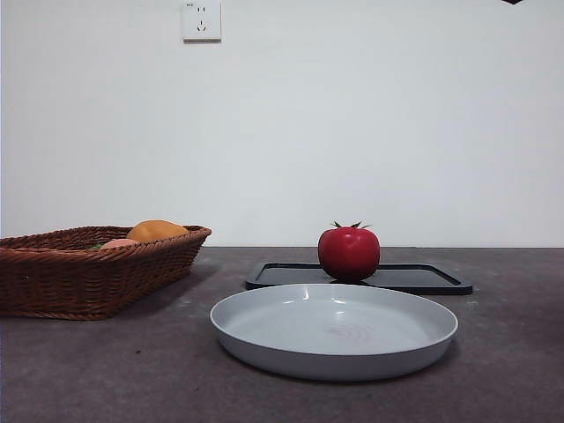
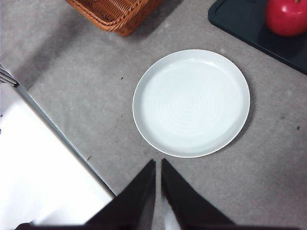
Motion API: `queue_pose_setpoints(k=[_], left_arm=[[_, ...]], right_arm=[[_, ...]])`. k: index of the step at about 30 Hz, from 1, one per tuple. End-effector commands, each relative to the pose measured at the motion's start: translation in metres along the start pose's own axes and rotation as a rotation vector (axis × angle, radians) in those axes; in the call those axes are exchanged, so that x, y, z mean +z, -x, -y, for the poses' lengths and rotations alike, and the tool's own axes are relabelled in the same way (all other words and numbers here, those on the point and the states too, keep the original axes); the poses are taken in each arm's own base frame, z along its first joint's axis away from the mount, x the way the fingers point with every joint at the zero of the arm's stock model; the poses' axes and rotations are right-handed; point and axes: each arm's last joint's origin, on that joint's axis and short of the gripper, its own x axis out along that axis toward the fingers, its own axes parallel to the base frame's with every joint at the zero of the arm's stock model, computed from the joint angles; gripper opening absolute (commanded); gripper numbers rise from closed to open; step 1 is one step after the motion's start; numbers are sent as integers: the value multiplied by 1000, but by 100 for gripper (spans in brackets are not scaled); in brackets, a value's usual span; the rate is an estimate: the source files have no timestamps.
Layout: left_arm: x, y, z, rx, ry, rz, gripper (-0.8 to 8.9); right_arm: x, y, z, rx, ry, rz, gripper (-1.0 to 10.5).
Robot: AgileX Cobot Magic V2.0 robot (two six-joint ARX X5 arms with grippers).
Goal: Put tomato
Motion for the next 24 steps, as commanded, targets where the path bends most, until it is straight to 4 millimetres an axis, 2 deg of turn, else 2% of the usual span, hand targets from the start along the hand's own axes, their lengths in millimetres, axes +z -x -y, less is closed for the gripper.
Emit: queue_pose_setpoints(k=[1,4,8,24], left_arm=[[-25,2,3,0,-4,-23,7],[-48,4,6,-5,-4,-55,7],[-66,6,8,-11,-10,-102,7],[-99,8,13,-24,44,-260,7]], right_arm=[[3,1,-2,9,0,13,10],[3,1,-2,10,0,13,10],[3,1,-2,9,0,13,10],[3,1,-2,9,0,13,10]])
